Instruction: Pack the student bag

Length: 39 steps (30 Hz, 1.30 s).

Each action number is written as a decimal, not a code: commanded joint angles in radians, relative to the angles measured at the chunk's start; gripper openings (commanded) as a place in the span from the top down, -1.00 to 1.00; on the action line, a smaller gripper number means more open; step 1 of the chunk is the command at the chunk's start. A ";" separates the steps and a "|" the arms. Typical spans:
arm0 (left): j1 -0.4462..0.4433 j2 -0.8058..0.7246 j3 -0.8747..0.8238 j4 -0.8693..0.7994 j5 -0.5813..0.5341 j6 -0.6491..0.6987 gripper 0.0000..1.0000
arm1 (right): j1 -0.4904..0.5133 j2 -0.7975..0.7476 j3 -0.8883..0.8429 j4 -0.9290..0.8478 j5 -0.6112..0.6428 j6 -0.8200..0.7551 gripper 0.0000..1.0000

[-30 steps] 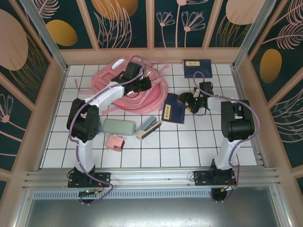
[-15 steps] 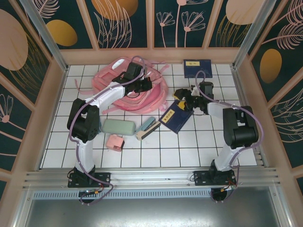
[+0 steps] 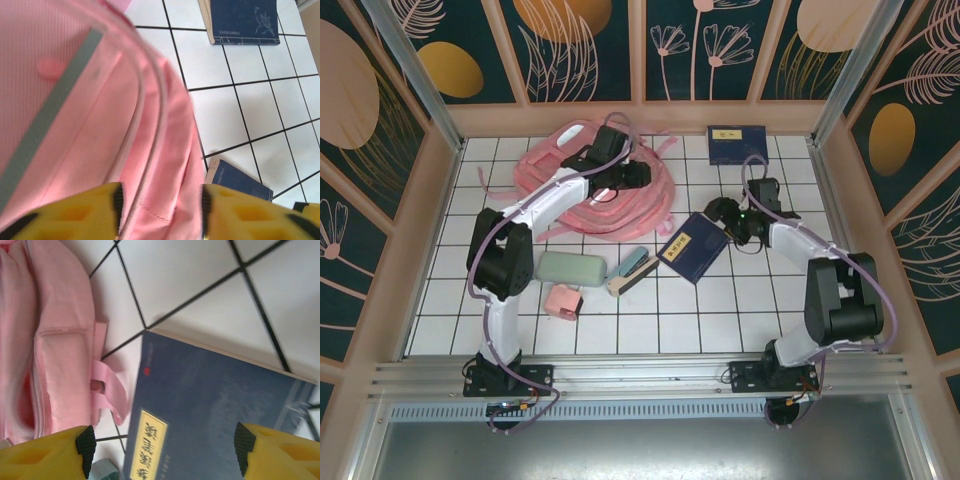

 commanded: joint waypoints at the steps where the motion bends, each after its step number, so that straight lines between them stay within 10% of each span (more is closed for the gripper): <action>1: -0.081 0.014 0.105 -0.115 -0.090 0.104 -0.14 | -0.011 -0.088 -0.078 -0.051 0.060 -0.002 -0.50; 10: -0.174 0.139 0.127 -0.067 0.142 0.035 -0.28 | -0.038 -0.166 -0.314 0.176 -0.185 0.116 -0.48; 39: -0.216 0.469 0.322 -0.244 0.053 -0.027 -0.49 | -0.020 -0.088 -0.326 0.186 -0.178 0.150 -0.49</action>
